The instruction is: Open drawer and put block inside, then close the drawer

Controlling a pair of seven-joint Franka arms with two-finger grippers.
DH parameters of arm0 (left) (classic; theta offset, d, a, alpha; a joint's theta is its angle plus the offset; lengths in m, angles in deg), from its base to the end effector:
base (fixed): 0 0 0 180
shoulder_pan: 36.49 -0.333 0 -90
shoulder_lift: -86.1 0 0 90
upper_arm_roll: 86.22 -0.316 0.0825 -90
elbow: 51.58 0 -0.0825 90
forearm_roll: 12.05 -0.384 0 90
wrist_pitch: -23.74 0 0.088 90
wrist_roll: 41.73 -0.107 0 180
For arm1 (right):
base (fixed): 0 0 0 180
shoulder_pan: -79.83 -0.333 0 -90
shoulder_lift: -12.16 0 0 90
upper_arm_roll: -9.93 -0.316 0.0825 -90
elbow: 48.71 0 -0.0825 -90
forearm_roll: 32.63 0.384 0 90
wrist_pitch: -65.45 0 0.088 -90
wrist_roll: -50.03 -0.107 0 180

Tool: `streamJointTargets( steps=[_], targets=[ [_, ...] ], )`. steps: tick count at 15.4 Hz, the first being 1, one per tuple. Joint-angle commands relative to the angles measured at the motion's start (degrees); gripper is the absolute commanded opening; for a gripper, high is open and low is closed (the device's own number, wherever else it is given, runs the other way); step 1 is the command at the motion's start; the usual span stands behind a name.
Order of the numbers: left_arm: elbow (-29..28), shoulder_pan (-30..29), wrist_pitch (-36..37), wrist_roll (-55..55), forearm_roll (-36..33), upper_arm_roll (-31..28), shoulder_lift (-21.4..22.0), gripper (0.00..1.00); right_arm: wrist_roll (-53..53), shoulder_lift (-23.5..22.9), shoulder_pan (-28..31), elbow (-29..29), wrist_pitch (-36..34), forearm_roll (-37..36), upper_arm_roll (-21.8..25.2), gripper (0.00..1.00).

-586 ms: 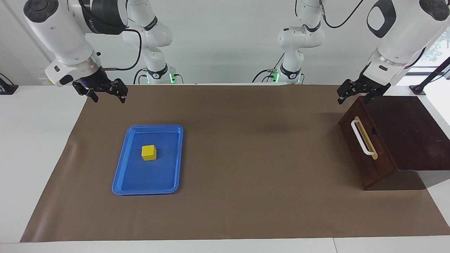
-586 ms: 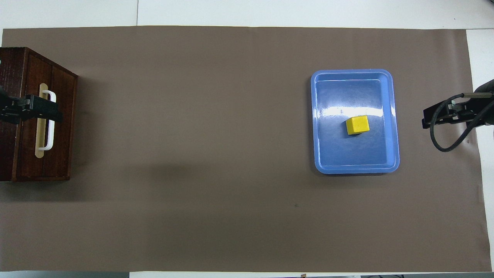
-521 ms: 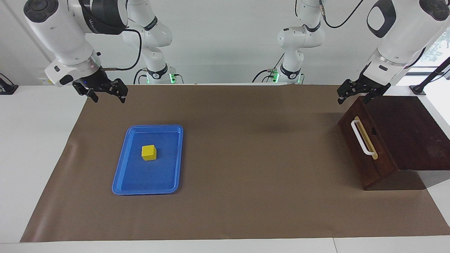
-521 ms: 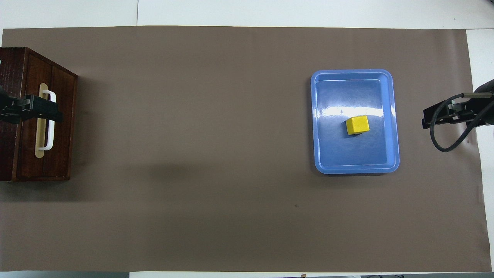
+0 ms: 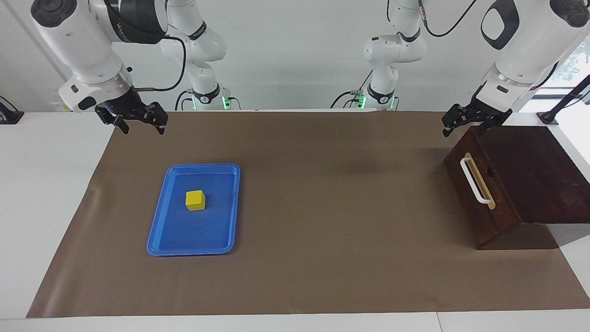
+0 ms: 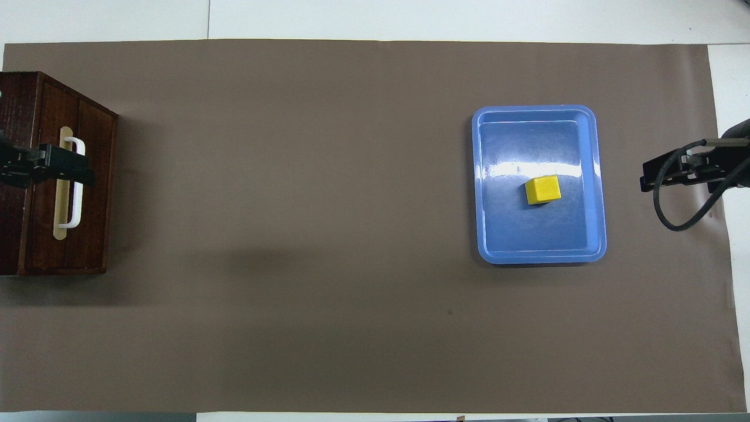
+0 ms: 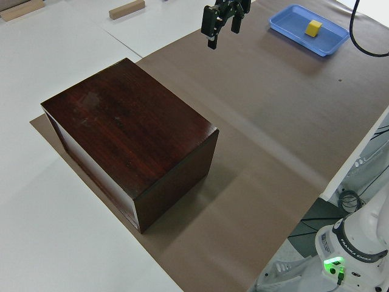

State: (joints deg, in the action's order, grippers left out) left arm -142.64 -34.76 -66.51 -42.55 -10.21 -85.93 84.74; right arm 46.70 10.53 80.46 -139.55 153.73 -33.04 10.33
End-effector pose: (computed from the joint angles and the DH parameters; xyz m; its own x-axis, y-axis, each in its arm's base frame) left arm 0.5605 -0.0232 0.6030 0.9981 -0.0494 -0.0374 -0.0482 -0.9983 0.0327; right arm 0.5585 -0.0108 0.5993 0.9945 -0.0762 -0.0725 -0.0756 -0.9971 0.0116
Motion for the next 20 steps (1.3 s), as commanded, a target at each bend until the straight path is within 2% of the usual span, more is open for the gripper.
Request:
streamJointTargets(
  steps=[1, 5, 9, 11, 13, 15, 18, 20],
  targets=[
    [-0.8, -0.8, 0.2, -0.9, 0.5, 0.2, 1.0, 1.0, -12.5, -0.8, 1.0, -0.7, 4.1, 1.4, -0.6, 1.0],
    [-0.8, -0.8, 0.2, -0.9, 0.5, 0.2, 1.0, 1.0, -41.6, -5.0, 0.3, -0.3, 8.8, 4.1, -0.7, 1.0],
    [-0.8, -0.2, -0.8, 2.0, 0.5, 0.2, 1.5, 1.0, -63.0, -8.5, 0.8, -1.8, 11.9, 9.9, -0.7, 1.0],
    [-2.1, 0.6, -2.5, 6.0, -1.9, 0.3, 1.7, 1.0, -64.5, -10.1, 1.7, -2.6, 12.5, 13.4, -0.4, 1.0],
    [-6.5, 2.8, -8.2, 7.6, -8.4, 0.3, 3.0, 1.0, -64.5, -11.4, 5.2, -3.9, 13.8, 20.0, -0.3, 1.0],
    [-9.8, 3.3, -12.1, 12.6, -11.8, 0.4, 2.9, 1.0, -64.4, -10.9, 6.1, -8.0, 15.8, 24.6, -0.3, 1.0],
    [-15.4, 3.2, -19.6, 15.1, -20.0, 0.5, 1.0, 1.0, -63.9, -12.0, 7.4, -10.3, 17.3, 30.5, -0.3, 1.0],
    [-17.2, 2.7, -24.7, 14.9, -25.1, 0.5, -2.5, 1.0, -59.5, -14.4, 8.9, -10.8, 17.1, 33.9, -0.3, 1.0]
  ],
)
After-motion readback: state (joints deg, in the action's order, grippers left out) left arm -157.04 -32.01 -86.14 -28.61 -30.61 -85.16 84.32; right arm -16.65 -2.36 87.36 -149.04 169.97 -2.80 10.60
